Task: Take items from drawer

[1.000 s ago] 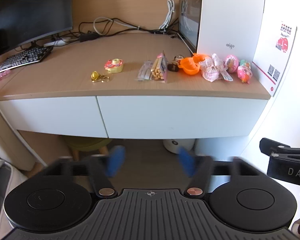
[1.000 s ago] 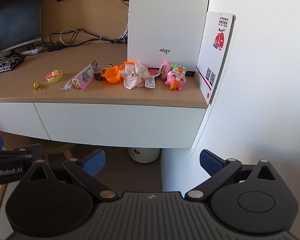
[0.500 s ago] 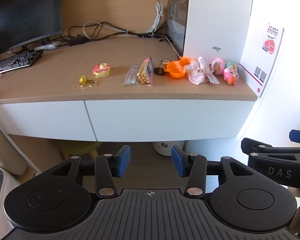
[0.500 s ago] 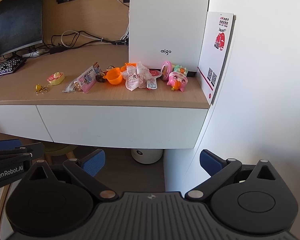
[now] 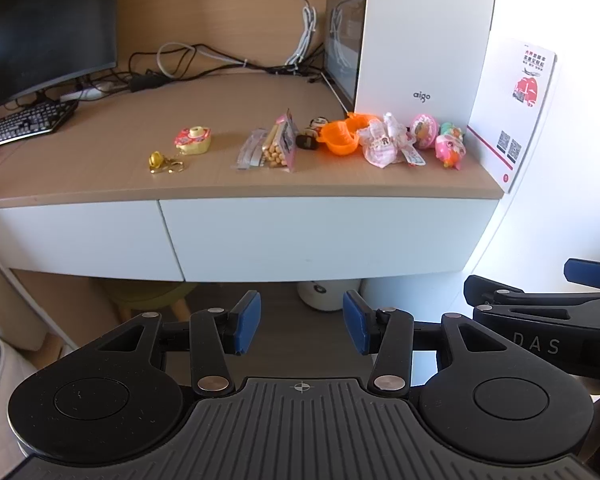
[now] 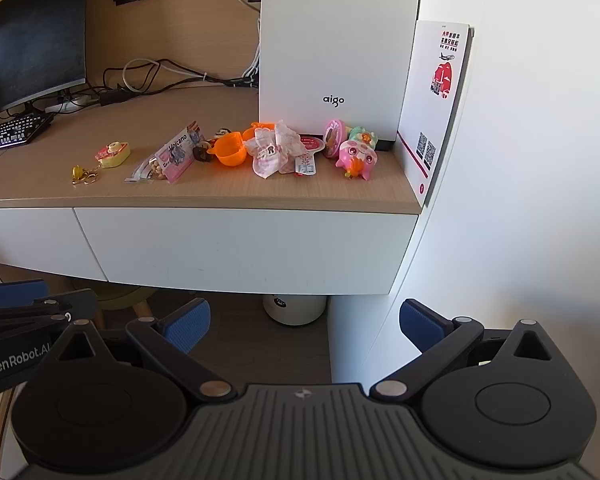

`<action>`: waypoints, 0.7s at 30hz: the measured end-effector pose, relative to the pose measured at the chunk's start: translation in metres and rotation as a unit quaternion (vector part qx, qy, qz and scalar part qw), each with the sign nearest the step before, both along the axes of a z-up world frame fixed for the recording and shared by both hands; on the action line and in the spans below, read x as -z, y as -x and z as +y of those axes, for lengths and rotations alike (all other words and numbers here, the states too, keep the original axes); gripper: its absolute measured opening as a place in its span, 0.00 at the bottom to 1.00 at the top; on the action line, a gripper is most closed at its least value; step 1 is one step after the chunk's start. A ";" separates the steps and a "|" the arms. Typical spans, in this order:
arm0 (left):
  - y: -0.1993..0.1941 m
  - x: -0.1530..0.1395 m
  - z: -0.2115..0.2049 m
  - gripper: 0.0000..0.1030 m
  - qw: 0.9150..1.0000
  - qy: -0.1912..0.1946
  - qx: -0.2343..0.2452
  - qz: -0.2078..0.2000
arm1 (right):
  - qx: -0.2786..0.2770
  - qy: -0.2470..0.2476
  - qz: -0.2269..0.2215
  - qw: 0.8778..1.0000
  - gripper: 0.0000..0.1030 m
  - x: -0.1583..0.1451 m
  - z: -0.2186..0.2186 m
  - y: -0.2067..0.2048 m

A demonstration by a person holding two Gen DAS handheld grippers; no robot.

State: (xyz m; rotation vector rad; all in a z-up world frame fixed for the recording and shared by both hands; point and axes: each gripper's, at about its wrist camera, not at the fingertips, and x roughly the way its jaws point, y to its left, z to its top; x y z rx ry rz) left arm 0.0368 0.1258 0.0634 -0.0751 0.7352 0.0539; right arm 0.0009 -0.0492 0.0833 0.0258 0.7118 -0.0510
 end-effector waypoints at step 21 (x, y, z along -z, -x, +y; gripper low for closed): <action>-0.001 0.002 0.001 0.49 1.000 0.002 -0.002 0.002 | 0.002 0.000 0.002 1.000 0.99 0.000 0.000 0.000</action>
